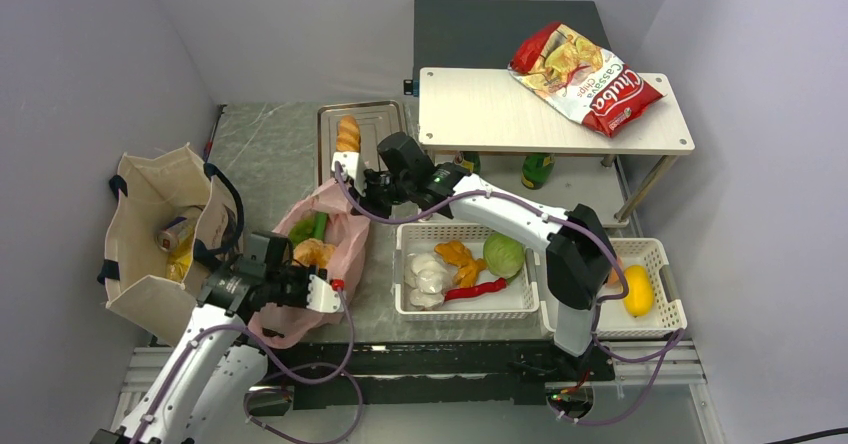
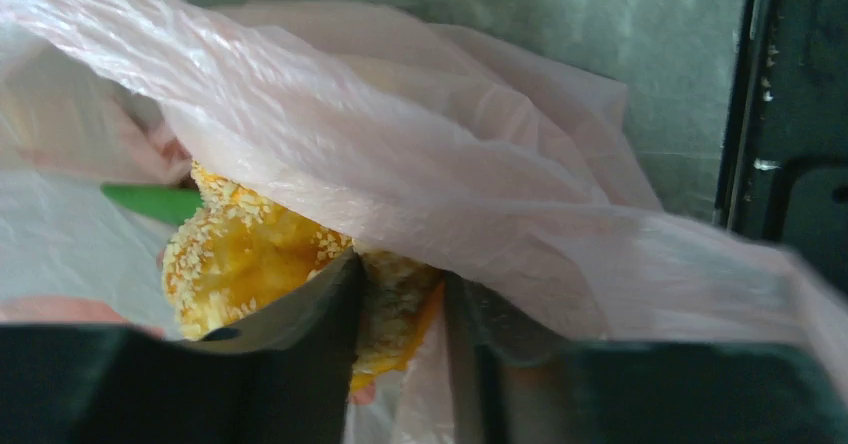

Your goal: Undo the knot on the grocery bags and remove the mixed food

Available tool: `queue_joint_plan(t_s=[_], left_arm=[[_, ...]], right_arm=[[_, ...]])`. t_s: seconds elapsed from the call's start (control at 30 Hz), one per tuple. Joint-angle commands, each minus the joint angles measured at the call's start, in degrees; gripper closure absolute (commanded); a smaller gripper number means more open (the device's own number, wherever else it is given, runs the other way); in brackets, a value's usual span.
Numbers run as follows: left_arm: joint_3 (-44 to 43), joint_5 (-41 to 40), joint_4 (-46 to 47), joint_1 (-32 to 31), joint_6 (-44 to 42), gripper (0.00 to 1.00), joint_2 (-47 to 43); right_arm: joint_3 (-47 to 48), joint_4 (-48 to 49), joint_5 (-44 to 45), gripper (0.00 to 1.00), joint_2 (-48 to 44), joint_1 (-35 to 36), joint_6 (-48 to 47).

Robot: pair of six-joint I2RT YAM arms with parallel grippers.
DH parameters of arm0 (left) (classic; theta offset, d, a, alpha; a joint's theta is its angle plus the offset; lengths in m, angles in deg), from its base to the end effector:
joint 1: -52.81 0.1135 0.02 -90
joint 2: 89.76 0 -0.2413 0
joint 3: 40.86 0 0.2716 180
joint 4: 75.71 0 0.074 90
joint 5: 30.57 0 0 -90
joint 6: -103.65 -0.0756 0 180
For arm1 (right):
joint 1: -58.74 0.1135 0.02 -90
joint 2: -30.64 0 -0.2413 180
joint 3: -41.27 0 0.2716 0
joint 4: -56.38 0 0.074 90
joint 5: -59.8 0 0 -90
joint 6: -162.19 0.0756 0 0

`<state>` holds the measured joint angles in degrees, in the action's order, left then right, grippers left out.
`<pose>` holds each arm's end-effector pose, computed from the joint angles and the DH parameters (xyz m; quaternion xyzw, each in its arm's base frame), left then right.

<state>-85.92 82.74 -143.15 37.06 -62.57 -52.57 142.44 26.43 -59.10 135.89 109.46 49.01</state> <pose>0.1550 -0.0748 0.1729 0.7165 0.6185 -0.0390 0.3202 0.2696 0.3874 0.2485 -0.6076 0.6130 0.3222 0.3889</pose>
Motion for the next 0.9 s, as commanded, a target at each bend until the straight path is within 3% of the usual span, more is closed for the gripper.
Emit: queue_joint_plan(t_s=[0.0,0.07,0.1,0.23,0.4,0.53,0.73,0.87], left_arm=[[-0.1,-1.8,-5.0,-1.2,-4.8,0.35,-0.7],[-3.7,0.7,-7.0,-1.0,-0.6,0.13,-0.1],[-5.9,1.8,-7.4,-0.6,1.9,0.12,0.3],[-16.8,12.2,-8.2,6.9,9.0,0.11,3.6],[-25.0,15.3,-12.0,10.4,9.1,0.20,12.2],[-23.4,11.0,-7.7,10.4,10.4,0.25,17.0],[-16.3,3.3,6.1,10.1,15.4,0.15,20.3],[-10.8,-0.9,6.8,8.3,8.2,0.18,18.6]], right_arm=[[0.2,-0.3,-1.4,1.00,-3.3,0.1,-2.0],[0.0,-0.9,-1.7,1.00,-3.5,0.1,-2.5],[-0.1,-1.2,-1.7,1.00,-3.7,0.1,-2.8],[-1.1,-1.7,-2.0,1.00,-4.5,0.7,-3.8],[-2.1,-1.6,-2.2,1.00,-4.6,1.1,-3.5],[-1.9,-1.4,-2.0,1.00,-4.4,1.2,-3.2],[-2.5,-0.9,-1.4,1.00,-4.2,1.2,-2.5],[-2.6,-1.4,-0.9,1.00,-3.6,1.1,-2.6]])
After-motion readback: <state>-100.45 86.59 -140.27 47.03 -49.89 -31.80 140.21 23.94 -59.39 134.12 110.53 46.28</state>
